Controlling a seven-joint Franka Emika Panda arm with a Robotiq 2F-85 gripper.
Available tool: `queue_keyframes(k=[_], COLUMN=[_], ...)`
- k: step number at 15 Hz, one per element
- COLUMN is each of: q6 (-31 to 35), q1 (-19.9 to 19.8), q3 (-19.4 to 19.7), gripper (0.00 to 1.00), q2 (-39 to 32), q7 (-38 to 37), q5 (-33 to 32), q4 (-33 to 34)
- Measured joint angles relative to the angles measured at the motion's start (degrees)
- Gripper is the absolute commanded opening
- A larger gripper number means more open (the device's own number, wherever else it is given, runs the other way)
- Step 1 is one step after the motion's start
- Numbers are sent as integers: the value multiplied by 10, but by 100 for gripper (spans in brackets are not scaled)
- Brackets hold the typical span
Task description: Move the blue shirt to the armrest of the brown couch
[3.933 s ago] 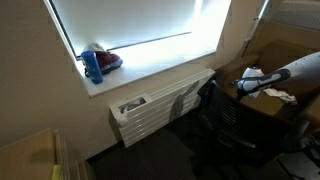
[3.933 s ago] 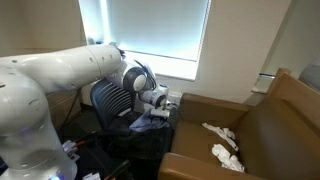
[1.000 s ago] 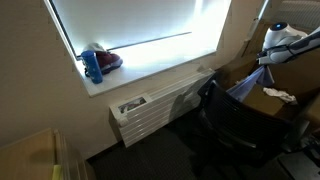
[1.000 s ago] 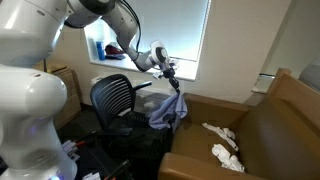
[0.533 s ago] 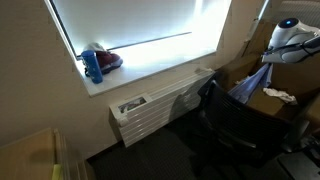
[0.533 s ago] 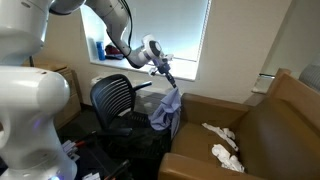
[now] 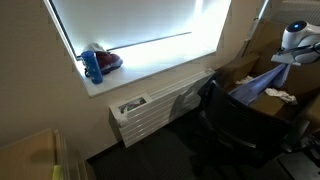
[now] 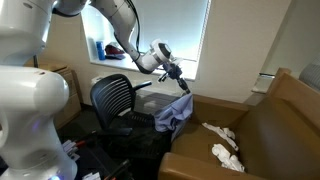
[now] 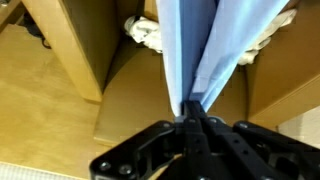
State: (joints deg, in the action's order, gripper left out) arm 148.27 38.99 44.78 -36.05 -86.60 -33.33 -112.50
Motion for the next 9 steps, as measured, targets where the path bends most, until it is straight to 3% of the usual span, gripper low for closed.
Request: queue_keyframes(k=[3, 6, 9], q6=[-9, -76, -176], q1=[4, 17, 87], q3=[65, 112, 188], gripper=[0, 0, 0], q2=[48, 127, 214], q7=[-105, -227, -327], q5=[-76, -183, -246], q4=[-54, -101, -151])
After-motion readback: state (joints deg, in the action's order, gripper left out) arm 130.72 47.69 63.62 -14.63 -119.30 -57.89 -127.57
